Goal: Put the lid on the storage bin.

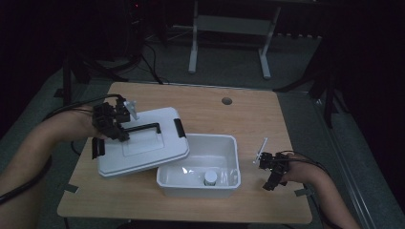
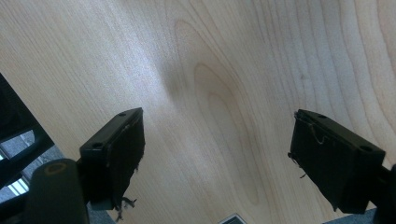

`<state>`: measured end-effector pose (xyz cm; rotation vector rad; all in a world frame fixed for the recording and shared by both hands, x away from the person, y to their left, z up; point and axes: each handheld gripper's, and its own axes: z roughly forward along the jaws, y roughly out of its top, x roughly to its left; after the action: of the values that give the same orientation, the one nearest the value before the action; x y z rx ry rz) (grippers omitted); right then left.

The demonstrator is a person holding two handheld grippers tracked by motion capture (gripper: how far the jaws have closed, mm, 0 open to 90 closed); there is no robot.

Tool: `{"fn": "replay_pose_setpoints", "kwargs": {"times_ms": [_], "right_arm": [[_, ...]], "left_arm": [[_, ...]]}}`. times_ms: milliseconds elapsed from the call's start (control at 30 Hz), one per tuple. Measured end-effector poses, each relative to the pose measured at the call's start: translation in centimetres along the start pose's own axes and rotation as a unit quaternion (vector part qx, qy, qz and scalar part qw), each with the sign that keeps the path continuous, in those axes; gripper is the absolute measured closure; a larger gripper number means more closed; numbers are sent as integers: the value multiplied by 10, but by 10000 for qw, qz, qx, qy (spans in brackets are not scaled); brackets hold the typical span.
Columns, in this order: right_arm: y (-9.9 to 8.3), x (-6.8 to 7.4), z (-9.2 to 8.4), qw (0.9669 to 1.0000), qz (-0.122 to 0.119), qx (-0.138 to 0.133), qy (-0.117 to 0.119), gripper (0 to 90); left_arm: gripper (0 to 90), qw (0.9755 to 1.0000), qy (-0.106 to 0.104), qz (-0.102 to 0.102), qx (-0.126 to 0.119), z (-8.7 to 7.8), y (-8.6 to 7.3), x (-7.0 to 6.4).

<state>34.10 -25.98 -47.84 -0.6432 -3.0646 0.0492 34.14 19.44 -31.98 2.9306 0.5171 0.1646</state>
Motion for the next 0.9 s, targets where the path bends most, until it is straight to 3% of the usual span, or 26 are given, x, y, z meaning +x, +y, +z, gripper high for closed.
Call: {"fn": "replay_pose_setpoints", "kwargs": {"times_ms": [233,400,467,533,567,633,900], "right_arm": [[-3,0,-2,10000,16,-18,-16,174],[-5,-1,-2,10000,33,-3,4,175],[-7,-1,-1,10000,34,11,15,175],[-8,-1,-1,10000,30,18,12,174],[-9,-1,-2,10000,48,29,14,174],[-11,-1,-2,10000,53,39,2,175],[-16,-2,-4,10000,86,13,-30,176]], "left_arm": [[835,9993,41,359,122,2,40,-6],[835,9977,-52,671,-48,1,70,-14],[835,9961,-36,875,-69,2,83,-19],[835,9957,-153,911,-79,3,88,-20],[835,9937,-99,1110,-104,6,99,-24],[835,9920,-174,1244,-87,9,109,-29],[835,9873,-236,1566,-94,21,141,-41]]}}
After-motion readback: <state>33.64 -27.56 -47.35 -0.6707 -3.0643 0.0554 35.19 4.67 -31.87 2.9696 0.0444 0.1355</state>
